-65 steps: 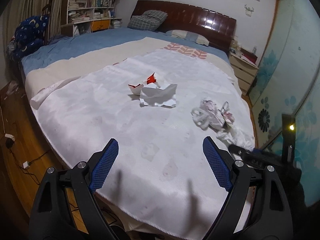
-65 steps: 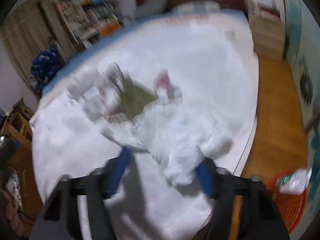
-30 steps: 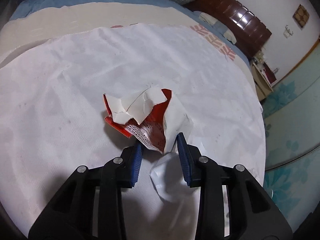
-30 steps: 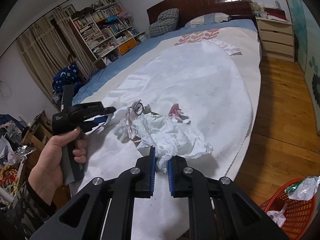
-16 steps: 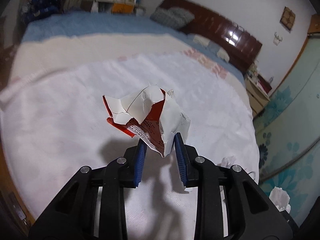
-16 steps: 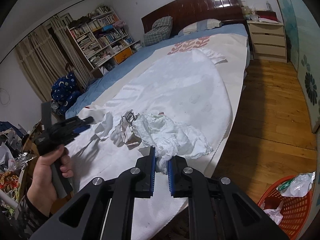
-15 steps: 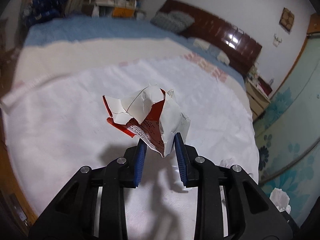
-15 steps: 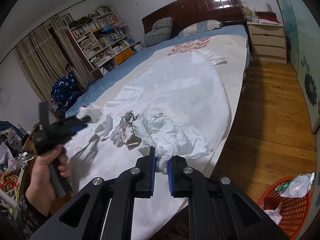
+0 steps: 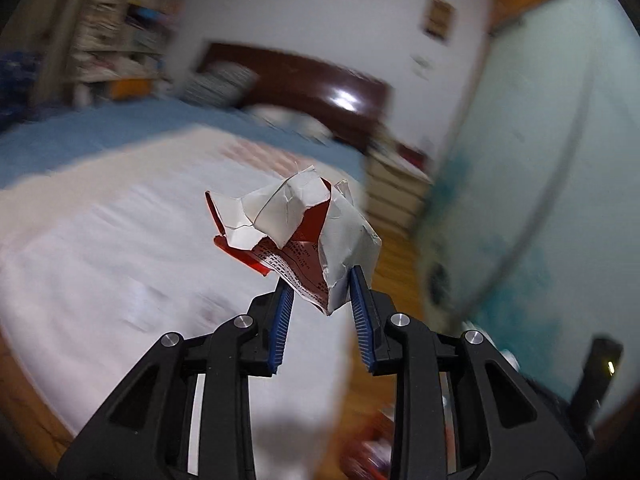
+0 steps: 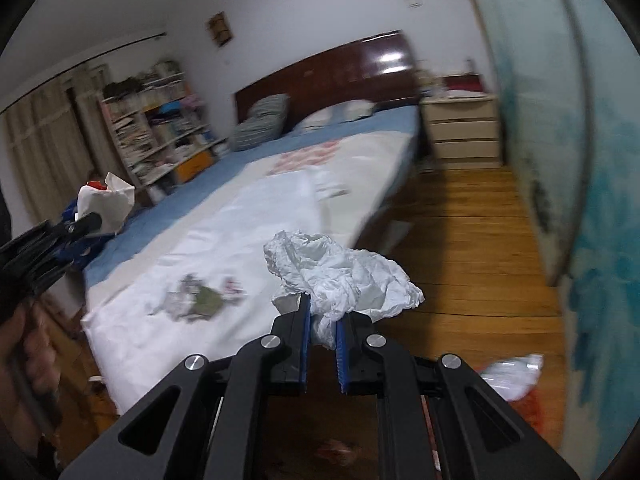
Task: Collect trash
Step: 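Carry the paper and tissue to the red basket and open both tools, then move the left tool over the bed and grasp a white tissue, then grasp the pink wrapper with the right tool while the left tool holds the tissue, then carry the tissue and pink wrapper to the red basket and release both, then move both tools back over the bed toward the remaining trash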
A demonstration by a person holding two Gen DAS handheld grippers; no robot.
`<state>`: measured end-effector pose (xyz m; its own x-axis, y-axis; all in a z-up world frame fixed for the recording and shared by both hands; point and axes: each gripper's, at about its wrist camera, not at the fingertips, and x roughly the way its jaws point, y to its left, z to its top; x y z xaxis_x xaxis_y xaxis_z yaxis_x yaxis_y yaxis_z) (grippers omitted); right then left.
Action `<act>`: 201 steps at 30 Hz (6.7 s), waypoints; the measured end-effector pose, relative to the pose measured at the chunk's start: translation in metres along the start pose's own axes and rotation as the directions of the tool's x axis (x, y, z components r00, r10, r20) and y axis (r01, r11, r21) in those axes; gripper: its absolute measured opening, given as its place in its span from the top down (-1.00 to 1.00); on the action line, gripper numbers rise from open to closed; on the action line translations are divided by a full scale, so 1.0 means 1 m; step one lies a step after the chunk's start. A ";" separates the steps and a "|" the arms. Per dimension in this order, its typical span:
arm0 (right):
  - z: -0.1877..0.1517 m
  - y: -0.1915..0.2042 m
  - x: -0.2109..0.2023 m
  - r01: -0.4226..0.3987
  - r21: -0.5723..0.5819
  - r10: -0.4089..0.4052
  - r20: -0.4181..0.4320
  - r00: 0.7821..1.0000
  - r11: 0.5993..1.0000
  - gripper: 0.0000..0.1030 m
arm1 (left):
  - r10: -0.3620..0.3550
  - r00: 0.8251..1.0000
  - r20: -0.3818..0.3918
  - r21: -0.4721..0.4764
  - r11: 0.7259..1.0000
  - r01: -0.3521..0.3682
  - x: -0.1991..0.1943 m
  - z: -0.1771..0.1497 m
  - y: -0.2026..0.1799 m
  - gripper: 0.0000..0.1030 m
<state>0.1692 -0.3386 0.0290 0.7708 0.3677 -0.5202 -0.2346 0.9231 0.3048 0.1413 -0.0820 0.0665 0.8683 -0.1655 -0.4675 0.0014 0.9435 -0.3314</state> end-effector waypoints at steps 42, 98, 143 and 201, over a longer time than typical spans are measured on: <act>-0.040 -0.086 0.040 0.120 0.189 -0.055 -0.320 0.946 0.975 -0.25 | 0.059 0.981 -0.182 0.107 0.993 -0.040 0.045 -0.041 -0.039 -0.62; -0.012 0.129 0.160 -0.182 -0.002 0.180 -0.144 0.973 0.983 -0.33 | 0.333 0.880 -0.338 0.003 0.936 -0.353 0.112 -0.005 0.208 0.63; 0.050 0.147 0.120 -0.209 -0.129 0.196 -0.105 0.975 0.969 0.83 | 0.123 0.992 -0.009 -0.014 0.992 -0.123 -0.043 0.041 0.103 0.74; -0.012 -0.096 0.015 0.102 0.213 -0.088 -0.074 0.993 0.972 -0.34 | -0.023 0.922 -0.386 0.191 0.976 0.104 0.089 -0.073 -0.096 -0.41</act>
<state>0.1965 -0.4200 -0.0174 0.7425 0.2920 -0.6028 -0.0226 0.9104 0.4131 0.1827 -0.2087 -0.0028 0.6094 -0.2850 -0.7398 0.1860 0.9585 -0.2160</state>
